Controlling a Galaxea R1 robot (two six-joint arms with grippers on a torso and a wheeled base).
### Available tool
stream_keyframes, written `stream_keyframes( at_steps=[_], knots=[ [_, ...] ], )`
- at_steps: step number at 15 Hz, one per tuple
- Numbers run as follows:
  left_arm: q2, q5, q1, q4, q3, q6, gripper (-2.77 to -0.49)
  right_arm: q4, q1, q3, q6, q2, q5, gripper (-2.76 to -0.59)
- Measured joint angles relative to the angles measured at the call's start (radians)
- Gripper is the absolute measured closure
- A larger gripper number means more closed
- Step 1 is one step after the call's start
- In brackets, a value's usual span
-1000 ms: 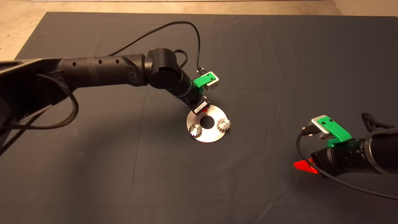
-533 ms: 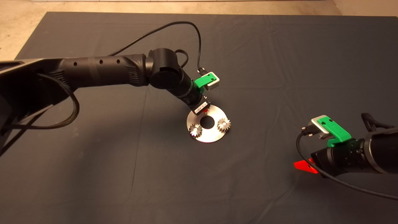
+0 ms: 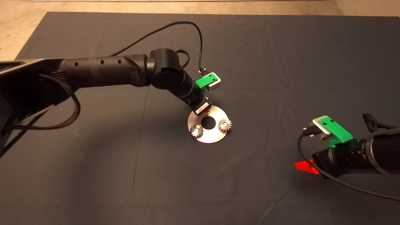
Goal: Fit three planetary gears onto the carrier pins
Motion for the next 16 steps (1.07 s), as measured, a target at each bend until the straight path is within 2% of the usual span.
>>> stream_keyframes(
  at_steps=[3, 5, 6, 8, 9, 11, 12, 13, 14, 15, 16],
  knots=[
    [0.000, -0.001, 0.000, 0.001, 0.000, 0.000, -0.92, 0.000, 0.000, 0.000, 0.000, 0.000, 0.000, -2.20],
    [0.000, -0.001, 0.000, 0.001, 0.000, 0.000, -0.92, 0.000, 0.000, 0.000, 0.000, 0.000, 0.000, -2.20],
    [0.001, -0.004, 0.000, 0.000, 0.000, 0.000, -1.02, 0.000, 0.000, 0.000, 0.000, 0.000, 0.000, -2.20],
    [0.000, -0.007, 0.000, 0.000, 0.001, 0.000, -1.07, 0.000, 0.000, 0.000, 0.000, 0.000, 0.000, -2.20],
    [-0.001, -0.010, 0.000, 0.000, 0.001, 0.000, -1.18, 0.000, 0.000, 0.000, 0.000, 0.000, 0.000, -2.20],
    [-0.001, -0.008, 0.000, 0.000, 0.004, 0.000, -1.24, 0.000, 0.000, 0.000, 0.000, 0.000, 0.000, -2.20],
    [-0.001, 0.004, 0.000, 0.000, 0.005, 0.000, -1.32, 0.000, 0.000, 0.000, 0.000, 0.000, 0.000, -2.20],
    [-0.007, 0.036, 0.000, 0.000, 0.012, 0.000, -1.34, 0.000, 0.000, 0.000, 0.000, 0.000, 0.000, -2.20],
    [-0.017, 0.085, 0.000, 0.000, 0.033, -0.003, -1.34, 0.000, 0.000, 0.000, 0.000, 0.004, -0.001, -2.20],
    [-0.039, 0.122, 0.000, 0.000, 0.070, -0.019, -1.34, 0.001, 0.001, 0.000, 0.000, 0.020, -0.004, -2.20],
    [-0.078, 0.143, -0.001, 0.000, 0.125, -0.047, -1.33, 0.008, 0.007, 0.000, 0.009, 0.061, -0.007, -2.20]
  ],
)
